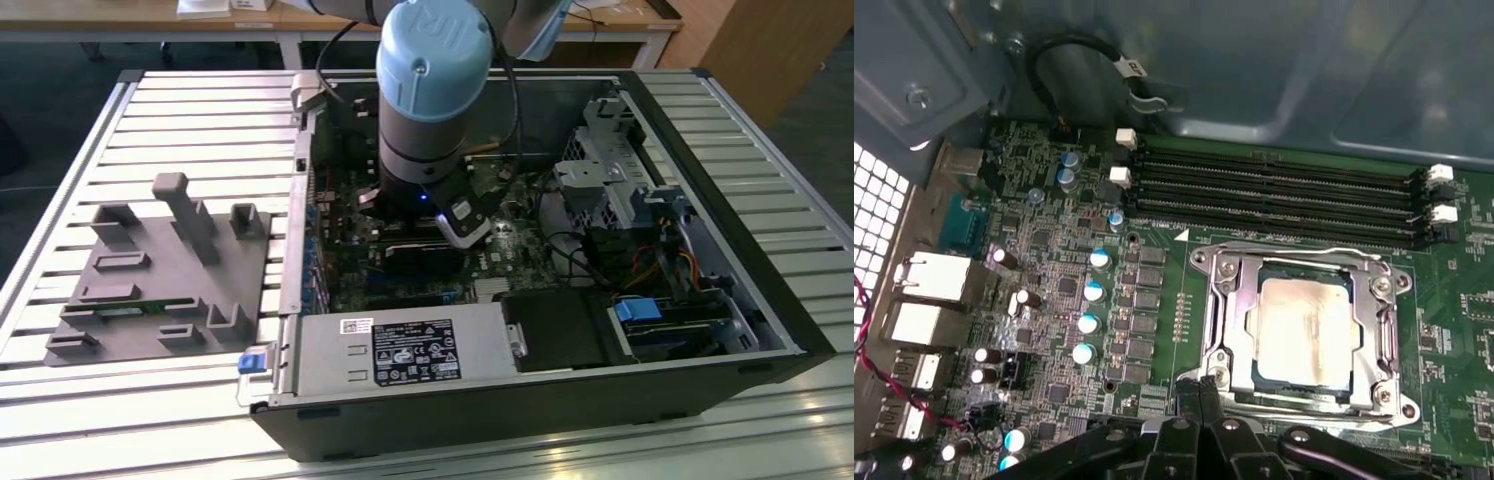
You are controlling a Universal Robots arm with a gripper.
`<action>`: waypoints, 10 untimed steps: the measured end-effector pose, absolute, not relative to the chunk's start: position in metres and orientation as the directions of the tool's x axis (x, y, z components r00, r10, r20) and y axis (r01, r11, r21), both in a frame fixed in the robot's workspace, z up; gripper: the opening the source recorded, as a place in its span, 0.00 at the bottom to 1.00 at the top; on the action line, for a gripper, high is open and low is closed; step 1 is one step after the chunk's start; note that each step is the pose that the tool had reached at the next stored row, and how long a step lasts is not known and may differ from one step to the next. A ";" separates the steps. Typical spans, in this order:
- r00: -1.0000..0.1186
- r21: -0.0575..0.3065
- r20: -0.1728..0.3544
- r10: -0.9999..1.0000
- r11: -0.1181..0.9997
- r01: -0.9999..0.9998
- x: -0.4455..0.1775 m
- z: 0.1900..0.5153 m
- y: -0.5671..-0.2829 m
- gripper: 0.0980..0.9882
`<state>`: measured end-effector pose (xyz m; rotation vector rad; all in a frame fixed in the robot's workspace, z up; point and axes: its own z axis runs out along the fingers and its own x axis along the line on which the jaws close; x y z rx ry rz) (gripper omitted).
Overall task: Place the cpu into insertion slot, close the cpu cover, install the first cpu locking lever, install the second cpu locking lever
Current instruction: 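Install the second cpu locking lever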
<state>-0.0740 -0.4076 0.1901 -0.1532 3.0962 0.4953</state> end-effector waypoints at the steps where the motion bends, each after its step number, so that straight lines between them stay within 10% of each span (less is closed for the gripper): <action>1: -0.995 0.312 -0.018 -0.096 0.945 -0.097 -0.074 0.190 -0.408 0.02; 10: -0.995 0.319 -0.018 -0.096 0.943 -0.097 -0.078 0.187 -0.406 0.02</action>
